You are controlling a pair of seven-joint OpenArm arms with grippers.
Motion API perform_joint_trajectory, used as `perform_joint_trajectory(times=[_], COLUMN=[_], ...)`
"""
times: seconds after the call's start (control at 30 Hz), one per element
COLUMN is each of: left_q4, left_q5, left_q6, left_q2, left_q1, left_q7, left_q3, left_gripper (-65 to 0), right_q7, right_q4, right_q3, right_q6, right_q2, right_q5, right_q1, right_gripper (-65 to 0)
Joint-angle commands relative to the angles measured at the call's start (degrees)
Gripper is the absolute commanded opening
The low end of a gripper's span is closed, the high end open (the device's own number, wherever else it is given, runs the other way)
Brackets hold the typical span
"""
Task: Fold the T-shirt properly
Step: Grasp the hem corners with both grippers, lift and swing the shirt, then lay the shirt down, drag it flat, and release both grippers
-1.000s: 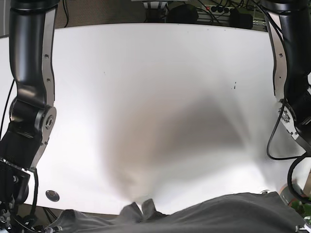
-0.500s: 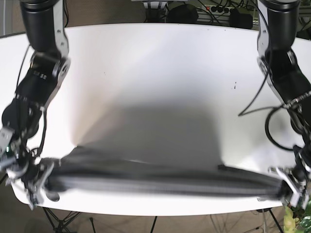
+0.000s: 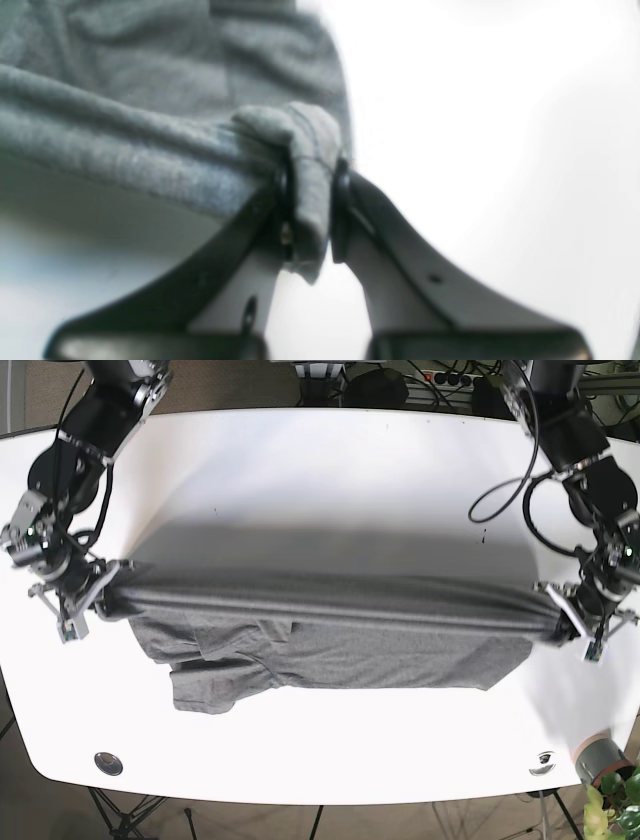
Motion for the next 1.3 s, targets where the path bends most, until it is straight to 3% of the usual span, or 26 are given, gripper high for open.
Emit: perform_joint_trajectory(times=[0.0, 0.4, 0.6, 0.87, 1.07, 1.27], left_q4=[2.2, 6.0, 6.5, 6.5, 6.5, 6.3], left_q5=[0.4, 0.5, 0.5, 0.5, 0.5, 0.6], left_q6=[0.6, 0.6, 0.6, 0.6, 0.6, 0.6], left_q2=[-0.5, 1.4, 1.4, 1.2, 1.4, 1.1], left_q1=[1.0, 12.7, 16.4, 21.0, 22.6, 25.4], left_q7=[-1.4, -1.4, -1.6, -1.6, -1.6, -1.6], left_q3=[-0.7, -4.4, -4.5, -5.3, -8.0, -8.1], left_gripper=[-65.0, -65.0, -65.0, -65.0, -65.0, -65.0], right_q7=[1.3, 1.3, 1.1, 1.1, 1.1, 1.1], right_q4=[3.5, 9.0, 8.9, 8.9, 8.9, 8.9], right_q3=[0.4, 4.9, 6.1, 6.4, 6.4, 6.4], right_q6=[-0.12, -0.12, -0.12, -0.12, -0.12, -0.12], right_q2=[0.4, -5.5, -5.8, -5.3, -5.4, -5.4], right_q5=[0.7, 0.9, 1.0, 9.9, 11.7, 11.8], right_q1=[-1.9, -13.2, -16.9, -23.4, -26.0, -28.1], right_gripper=[-63.1, -63.1, -62.9, -61.8, -59.8, -52.5])
